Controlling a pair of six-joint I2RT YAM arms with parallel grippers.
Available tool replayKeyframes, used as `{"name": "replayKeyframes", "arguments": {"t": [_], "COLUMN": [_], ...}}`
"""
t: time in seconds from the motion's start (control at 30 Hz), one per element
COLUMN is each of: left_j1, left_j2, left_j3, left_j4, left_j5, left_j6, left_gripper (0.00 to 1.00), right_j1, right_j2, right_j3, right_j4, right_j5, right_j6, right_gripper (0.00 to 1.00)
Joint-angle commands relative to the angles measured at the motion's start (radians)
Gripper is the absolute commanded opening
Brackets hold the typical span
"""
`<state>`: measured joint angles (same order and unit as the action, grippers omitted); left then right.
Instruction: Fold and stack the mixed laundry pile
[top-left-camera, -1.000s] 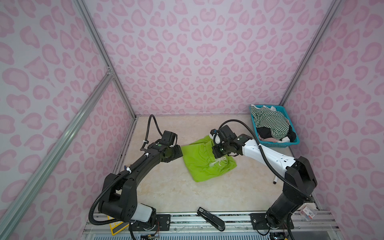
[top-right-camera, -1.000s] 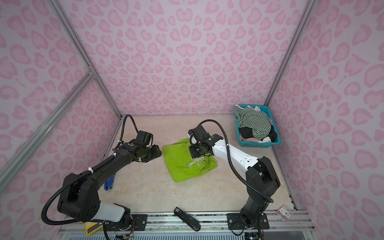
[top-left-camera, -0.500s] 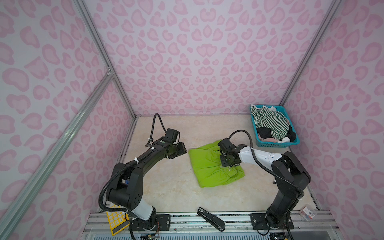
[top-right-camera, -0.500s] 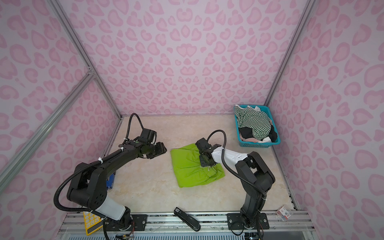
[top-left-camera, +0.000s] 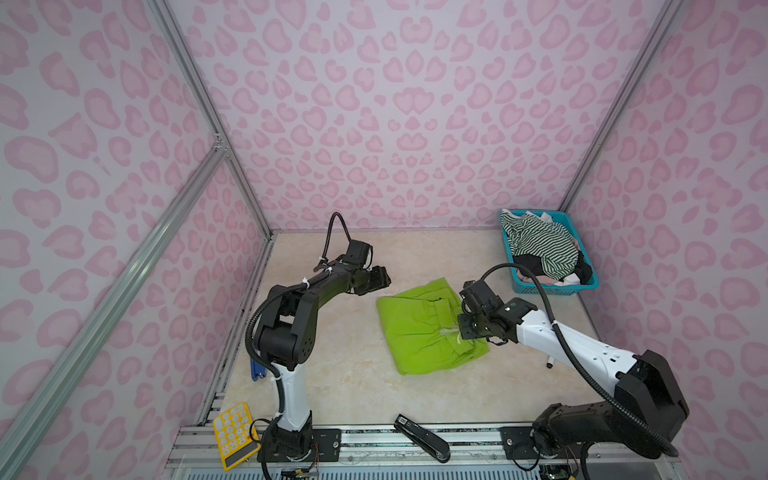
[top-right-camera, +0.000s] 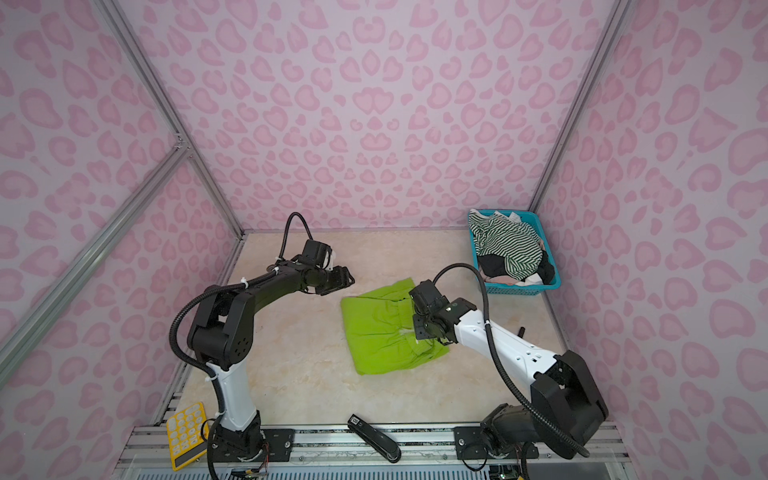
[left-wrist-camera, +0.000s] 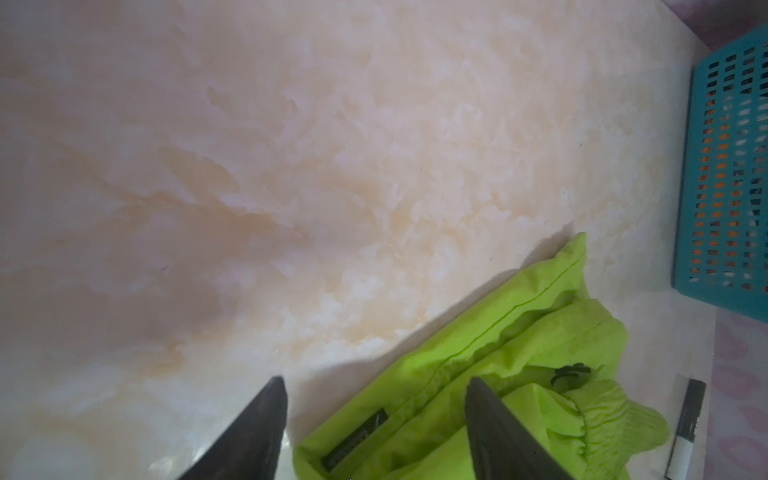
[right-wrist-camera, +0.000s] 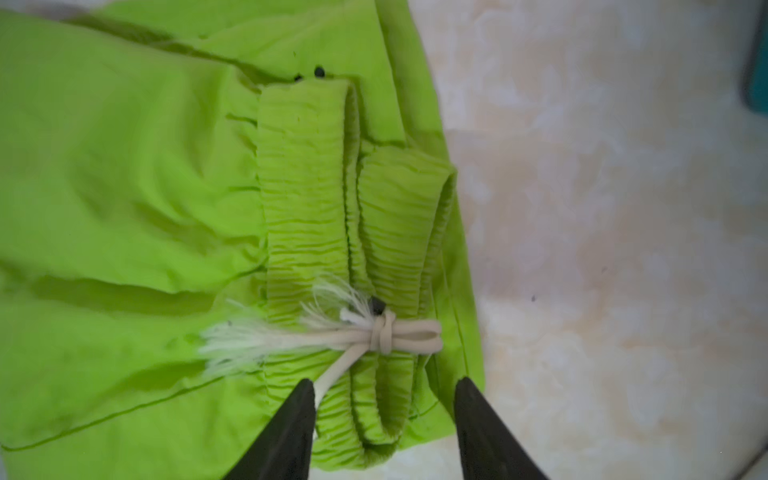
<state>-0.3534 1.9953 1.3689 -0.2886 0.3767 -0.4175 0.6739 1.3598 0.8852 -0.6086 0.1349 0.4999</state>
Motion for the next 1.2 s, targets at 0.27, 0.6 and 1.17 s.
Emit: {"name": "replayKeyframes", "arguments": {"t": [0.27,0.6,1.17], "left_j1": [0.001,-0.028,-0.047], "left_j2": [-0.038,-0.271,-0.463], "left_j3": [-0.143,-0.456,-0.517], "left_j4": [0.061,0.103,0.005], "left_j5": [0.077,0.027,-0.061], "left_j6": [-0.003,-0.036,0.001], "left_gripper": [0.53,0.43,0.74], "right_j1": [-0.131,-0.204,-0.203], "right_j2": [0.183,0.571,0.382], "right_j3": [-0.112,0.373,0.373], "right_j4": [0.251,0.094,0.024], "right_j5": [-0.231,-0.119,-0.175], "right_j6": [0.057,-0.228,-0.243], "right_gripper": [0.35,0.41,0.54]}}
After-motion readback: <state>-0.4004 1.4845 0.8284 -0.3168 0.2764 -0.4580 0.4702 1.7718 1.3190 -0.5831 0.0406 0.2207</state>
